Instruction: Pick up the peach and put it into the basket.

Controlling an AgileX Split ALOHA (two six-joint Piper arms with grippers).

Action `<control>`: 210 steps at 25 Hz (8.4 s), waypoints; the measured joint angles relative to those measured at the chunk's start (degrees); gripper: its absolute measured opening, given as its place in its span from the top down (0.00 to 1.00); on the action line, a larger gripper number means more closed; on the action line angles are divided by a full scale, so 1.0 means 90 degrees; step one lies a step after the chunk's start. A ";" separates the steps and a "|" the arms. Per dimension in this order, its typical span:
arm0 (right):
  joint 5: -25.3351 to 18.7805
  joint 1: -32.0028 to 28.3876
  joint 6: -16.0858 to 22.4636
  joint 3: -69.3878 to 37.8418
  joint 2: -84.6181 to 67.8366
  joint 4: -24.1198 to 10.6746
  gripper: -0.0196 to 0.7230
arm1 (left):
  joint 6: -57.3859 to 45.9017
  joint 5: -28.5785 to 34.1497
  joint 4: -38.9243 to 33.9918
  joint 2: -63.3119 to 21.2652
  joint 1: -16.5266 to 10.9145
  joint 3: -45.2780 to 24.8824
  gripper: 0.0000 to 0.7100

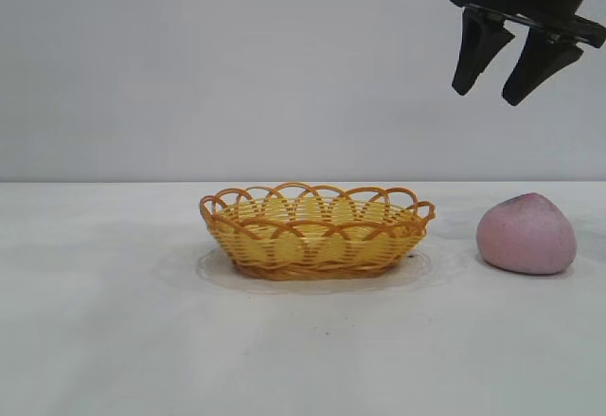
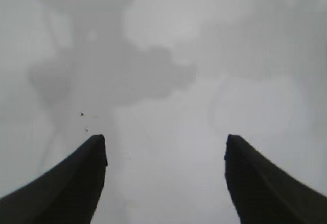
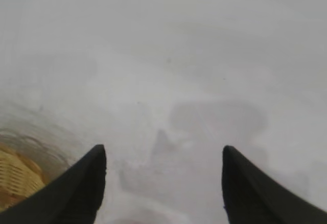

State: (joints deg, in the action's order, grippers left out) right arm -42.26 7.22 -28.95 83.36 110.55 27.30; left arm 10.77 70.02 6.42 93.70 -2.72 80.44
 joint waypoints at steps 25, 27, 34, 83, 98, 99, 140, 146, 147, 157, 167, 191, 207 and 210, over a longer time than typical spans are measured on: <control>-0.0048 0.0000 0.0000 0.0000 0.0000 0.0000 0.35 | 0.0025 0.0199 0.0507 -0.8007 -0.0004 -0.4793 0.32; -0.0049 0.0000 0.0000 0.0000 0.0000 0.0000 0.35 | -0.0069 0.0217 0.0532 -0.8656 -0.0014 -0.5064 0.32; -0.0101 0.0000 -0.0025 0.0000 0.0000 0.0000 0.35 | -0.0203 0.0363 0.0555 -1.0456 -0.0014 -0.5501 0.32; -0.2900 0.1193 0.2669 0.0015 -0.0420 -0.2588 0.42 | -0.0230 -0.0642 0.0336 -1.0543 -0.0014 -0.5859 0.32; -0.2783 0.1202 0.2742 0.0015 0.0539 -0.2360 0.49 | -0.0230 -0.0642 0.0336 -1.0543 -0.0014 -0.5859 0.32; -0.2758 0.1202 0.2742 0.0015 0.0597 -0.2360 0.49 | -0.0230 -0.0642 0.0336 -1.0543 -0.0014 -0.5859 0.32; -0.3144 0.3021 0.2678 0.1848 0.0869 -0.2423 0.97 | -0.0233 -0.0642 0.0336 -1.0543 -0.0014 -0.5859 0.32; -0.2895 0.3048 0.2668 0.1848 0.1302 -0.2423 0.97 | -0.0233 -0.0642 0.0336 -1.0543 -0.0014 -0.5859 0.32; -0.2829 0.3048 0.2668 0.1848 0.1366 -0.2423 0.97 | -0.0233 -0.0642 0.0336 -1.0543 -0.0014 -0.5859 0.32; -0.2522 0.3048 0.2668 0.1848 0.1607 -0.2243 0.54 | -0.0233 -0.0642 0.0336 -1.0543 -0.0014 -0.5859 0.32; -0.2694 0.3048 0.2668 0.2004 0.1304 -0.2542 0.45 | -0.0233 -0.0642 0.0336 -1.0543 -0.0014 -0.5859 0.32; -0.3143 -0.0002 0.2983 0.2478 0.1124 -0.2972 0.45 | -0.0233 -0.0642 0.0336 -1.0543 -0.0014 -0.5859 0.32; -0.3160 -0.0345 0.3105 0.1258 -0.0436 -0.2994 0.45 | -0.0244 -0.0642 0.0336 -1.0543 -0.0014 -0.5859 0.32; -0.3160 -0.0345 0.3105 0.0714 -0.1081 -0.2994 0.45 | -0.0244 -0.0642 0.0336 -1.0543 -0.0014 -0.5859 0.32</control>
State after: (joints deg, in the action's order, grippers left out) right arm -70.70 4.11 -1.00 89.78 100.82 0.36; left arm 8.57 64.24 9.44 -1.18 -2.85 27.71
